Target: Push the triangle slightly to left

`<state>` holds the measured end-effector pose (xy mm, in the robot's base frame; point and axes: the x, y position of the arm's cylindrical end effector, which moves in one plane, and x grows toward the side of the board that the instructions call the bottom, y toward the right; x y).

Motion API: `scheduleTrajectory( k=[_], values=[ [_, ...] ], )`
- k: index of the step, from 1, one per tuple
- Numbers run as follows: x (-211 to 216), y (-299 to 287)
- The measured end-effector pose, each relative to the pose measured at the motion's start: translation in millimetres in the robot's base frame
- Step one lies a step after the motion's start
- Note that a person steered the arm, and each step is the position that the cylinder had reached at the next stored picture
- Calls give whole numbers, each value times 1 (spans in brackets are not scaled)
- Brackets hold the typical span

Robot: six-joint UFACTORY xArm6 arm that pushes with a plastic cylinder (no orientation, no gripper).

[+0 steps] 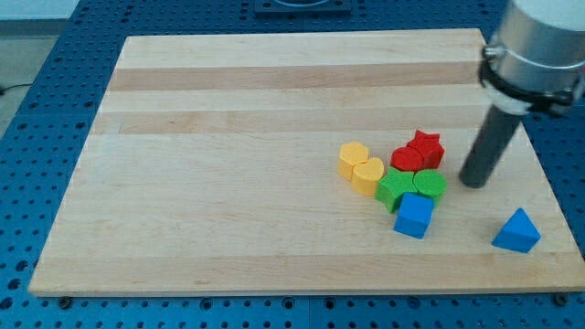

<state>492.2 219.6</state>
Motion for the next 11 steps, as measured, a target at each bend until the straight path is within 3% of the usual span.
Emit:
scheduleTrajectory(
  k=[1, 2, 3, 4, 5, 7, 9, 11],
  values=[
    [7, 77],
    [51, 75],
    [92, 37],
    [107, 8],
    [108, -19],
    [101, 23],
    [64, 25],
    [84, -18]
  ],
)
